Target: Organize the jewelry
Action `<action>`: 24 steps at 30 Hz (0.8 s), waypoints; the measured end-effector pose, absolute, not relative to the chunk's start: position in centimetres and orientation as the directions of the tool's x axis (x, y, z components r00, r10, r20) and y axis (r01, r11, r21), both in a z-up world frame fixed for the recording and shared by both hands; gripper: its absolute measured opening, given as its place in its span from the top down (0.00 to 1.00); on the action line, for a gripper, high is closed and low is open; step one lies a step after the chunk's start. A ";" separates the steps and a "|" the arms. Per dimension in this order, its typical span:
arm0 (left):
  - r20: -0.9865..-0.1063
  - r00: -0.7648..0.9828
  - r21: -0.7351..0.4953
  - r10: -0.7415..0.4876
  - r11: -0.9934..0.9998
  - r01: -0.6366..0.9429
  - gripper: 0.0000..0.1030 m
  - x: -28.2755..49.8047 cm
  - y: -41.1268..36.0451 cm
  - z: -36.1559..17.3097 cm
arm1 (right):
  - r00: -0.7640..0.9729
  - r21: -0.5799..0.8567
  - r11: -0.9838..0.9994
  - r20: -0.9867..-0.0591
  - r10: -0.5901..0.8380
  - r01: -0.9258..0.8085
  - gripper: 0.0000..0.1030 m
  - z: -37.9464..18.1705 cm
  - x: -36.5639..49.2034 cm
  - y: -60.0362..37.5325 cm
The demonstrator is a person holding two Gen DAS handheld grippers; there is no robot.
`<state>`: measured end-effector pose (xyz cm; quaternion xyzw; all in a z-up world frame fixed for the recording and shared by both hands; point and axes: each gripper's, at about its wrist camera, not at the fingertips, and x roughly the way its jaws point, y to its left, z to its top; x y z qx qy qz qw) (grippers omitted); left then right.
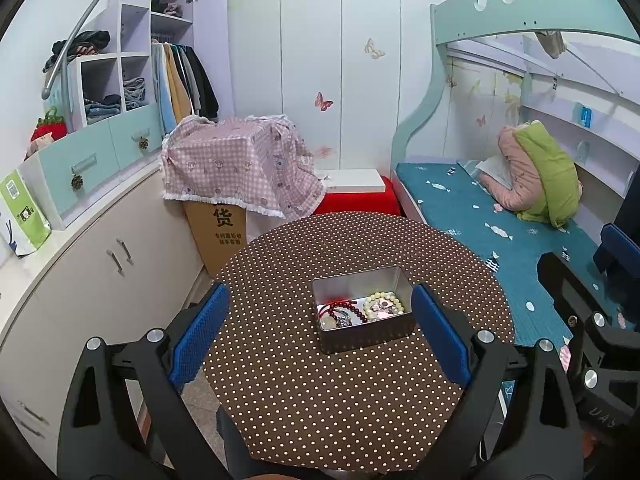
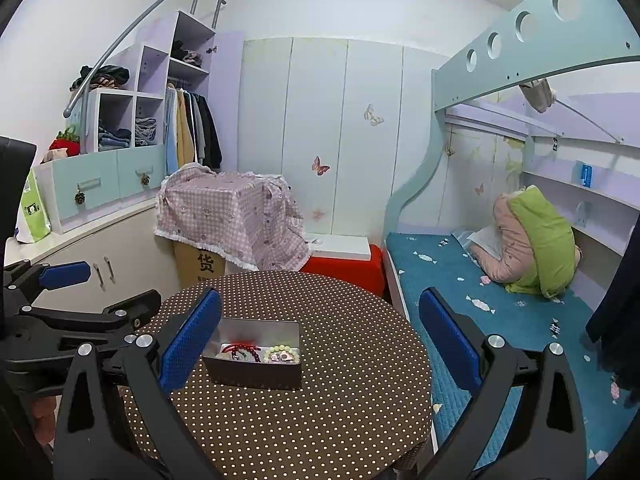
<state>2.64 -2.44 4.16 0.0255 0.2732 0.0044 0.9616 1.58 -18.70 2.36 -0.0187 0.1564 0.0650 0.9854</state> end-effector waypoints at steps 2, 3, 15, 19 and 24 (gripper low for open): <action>-0.527 0.850 0.051 0.023 0.999 0.004 0.10 2.7 -2.4 4.1 | 0.942 -0.017 0.991 -0.313 0.123 -0.135 0.07 2.4 1.7 -18.8; -0.528 0.849 0.052 0.025 0.999 0.003 0.10 2.8 -2.5 4.1 | 0.942 -0.016 0.991 -0.313 0.122 -0.134 0.07 2.4 1.6 -18.8; -0.533 0.846 0.054 0.026 0.999 0.003 0.10 3.1 -2.7 3.8 | 0.940 -0.007 0.992 -0.321 0.114 -0.123 0.07 2.4 2.1 -18.7; -0.532 0.846 0.054 0.026 0.999 0.003 0.10 3.1 -2.7 3.9 | 0.939 -0.006 0.992 -0.323 0.115 -0.124 0.07 2.4 2.1 -18.7; -0.533 0.845 0.059 0.030 0.998 0.002 0.10 3.2 -3.0 3.6 | 0.940 -0.008 0.992 -0.321 0.113 -0.122 0.07 2.4 2.1 -18.6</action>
